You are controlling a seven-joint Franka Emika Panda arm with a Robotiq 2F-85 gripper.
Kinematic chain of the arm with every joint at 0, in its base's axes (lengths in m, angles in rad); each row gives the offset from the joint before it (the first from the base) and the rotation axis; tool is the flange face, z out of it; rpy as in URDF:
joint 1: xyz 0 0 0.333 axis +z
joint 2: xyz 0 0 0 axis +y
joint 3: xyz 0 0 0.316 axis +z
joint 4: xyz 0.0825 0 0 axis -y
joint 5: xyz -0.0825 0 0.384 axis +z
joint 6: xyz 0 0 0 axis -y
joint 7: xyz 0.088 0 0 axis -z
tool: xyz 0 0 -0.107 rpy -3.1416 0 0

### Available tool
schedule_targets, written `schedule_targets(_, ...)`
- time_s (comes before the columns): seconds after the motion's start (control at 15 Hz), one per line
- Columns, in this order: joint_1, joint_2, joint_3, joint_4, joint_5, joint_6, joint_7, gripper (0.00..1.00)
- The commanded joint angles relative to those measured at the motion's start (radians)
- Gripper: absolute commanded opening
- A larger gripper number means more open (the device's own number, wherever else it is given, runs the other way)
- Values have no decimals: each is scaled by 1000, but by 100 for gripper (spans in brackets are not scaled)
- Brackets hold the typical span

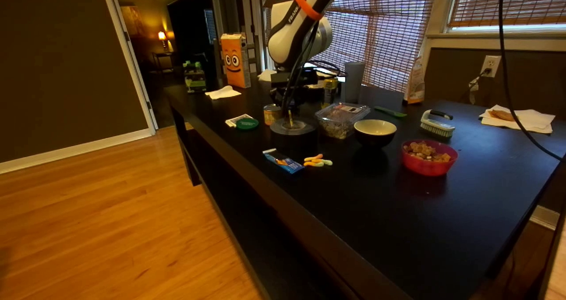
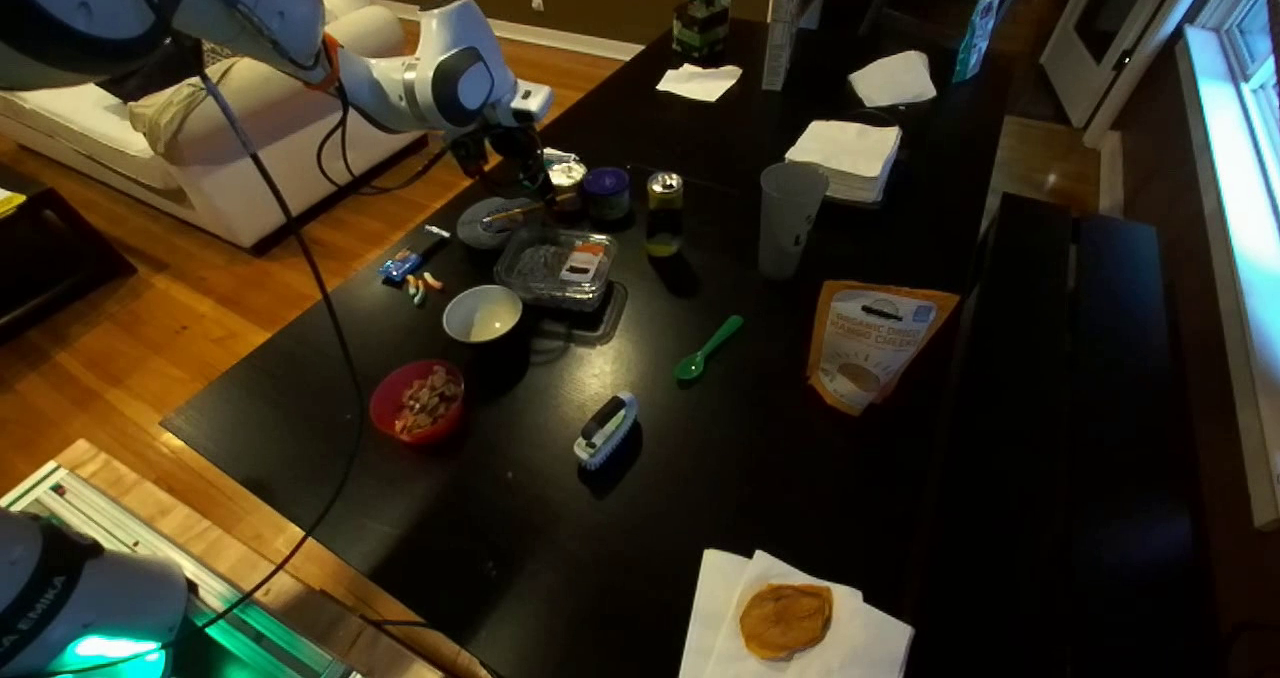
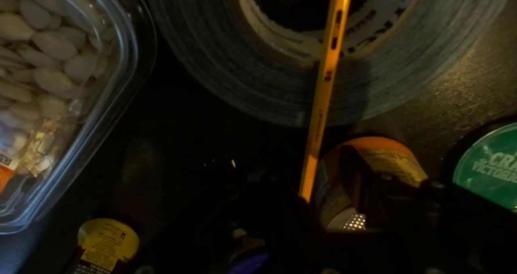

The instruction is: Put the pencil in the middle of the tape

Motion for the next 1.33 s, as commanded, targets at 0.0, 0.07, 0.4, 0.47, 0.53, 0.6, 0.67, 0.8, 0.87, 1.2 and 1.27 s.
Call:
schedule_targets(0.0,-10,32,5,49,-18,-20,29,38)
schedule_targets(0.07,-15,35,10,54,-13,-23,25,32)
schedule_targets(0.4,-2,18,0,30,-17,4,45,0)
schedule_targets(0.47,3,5,-1,16,-17,7,51,1)
schedule_targets(0.53,13,-12,-9,-6,-22,16,64,2)
schedule_targets(0.6,21,-28,-13,-27,-23,26,76,2)
schedule_targets(0.67,31,-41,-21,-46,-28,45,93,2)
schedule_targets(0.8,60,-73,-48,-108,-39,121,141,2)
schedule_targets(0.87,81,-85,-75,-139,-52,164,171,2)
schedule_targets(1.2,245,-133,-305,-319,-138,376,366,2)
schedule_targets(1.27,289,-133,-359,-352,-147,408,398,2)
